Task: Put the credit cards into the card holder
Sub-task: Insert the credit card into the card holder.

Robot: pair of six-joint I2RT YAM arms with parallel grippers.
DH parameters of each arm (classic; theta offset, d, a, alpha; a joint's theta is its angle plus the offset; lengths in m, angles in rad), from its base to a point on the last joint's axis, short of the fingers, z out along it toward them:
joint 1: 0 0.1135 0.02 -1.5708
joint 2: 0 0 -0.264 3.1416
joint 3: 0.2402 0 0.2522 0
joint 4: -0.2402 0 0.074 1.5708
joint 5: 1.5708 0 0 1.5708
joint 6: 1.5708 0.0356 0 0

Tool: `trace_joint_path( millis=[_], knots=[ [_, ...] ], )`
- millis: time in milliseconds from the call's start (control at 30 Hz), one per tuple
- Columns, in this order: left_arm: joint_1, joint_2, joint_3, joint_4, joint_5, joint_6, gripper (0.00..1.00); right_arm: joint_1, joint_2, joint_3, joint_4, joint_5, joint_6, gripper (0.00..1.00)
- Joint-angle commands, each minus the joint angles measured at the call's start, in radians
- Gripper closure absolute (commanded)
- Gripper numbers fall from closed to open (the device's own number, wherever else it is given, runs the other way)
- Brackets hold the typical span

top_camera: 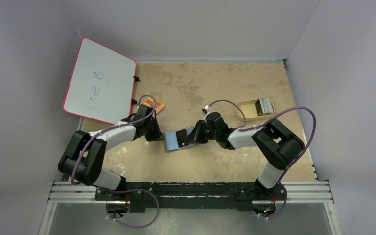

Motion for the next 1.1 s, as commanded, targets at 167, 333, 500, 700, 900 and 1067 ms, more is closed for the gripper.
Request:
trace_joint_path(
  millis=[167,333,500,700,900,1067],
  knots=[
    [-0.007,-0.027,-0.008,0.007,0.002,-0.015,1.0,0.018,0.036,0.027,0.016,-0.038,0.006,0.99],
    [-0.01,-0.029,-0.009,0.007,-0.002,-0.019,1.0,0.018,0.033,0.026,0.02,-0.035,0.011,0.99],
    [-0.014,-0.029,-0.009,0.011,-0.002,-0.024,1.0,0.027,0.061,0.061,-0.001,-0.051,-0.011,0.8],
    [-0.017,-0.028,-0.009,0.008,-0.007,-0.022,1.0,0.028,-0.032,0.102,-0.24,0.052,-0.106,0.59],
    [-0.017,-0.024,-0.014,0.023,0.01,-0.025,1.0,0.029,-0.054,0.148,-0.309,0.141,-0.156,0.53],
    [-0.016,-0.02,-0.014,0.03,0.018,-0.025,1.0,0.029,-0.019,0.191,-0.319,0.146,-0.192,0.5]
  ],
)
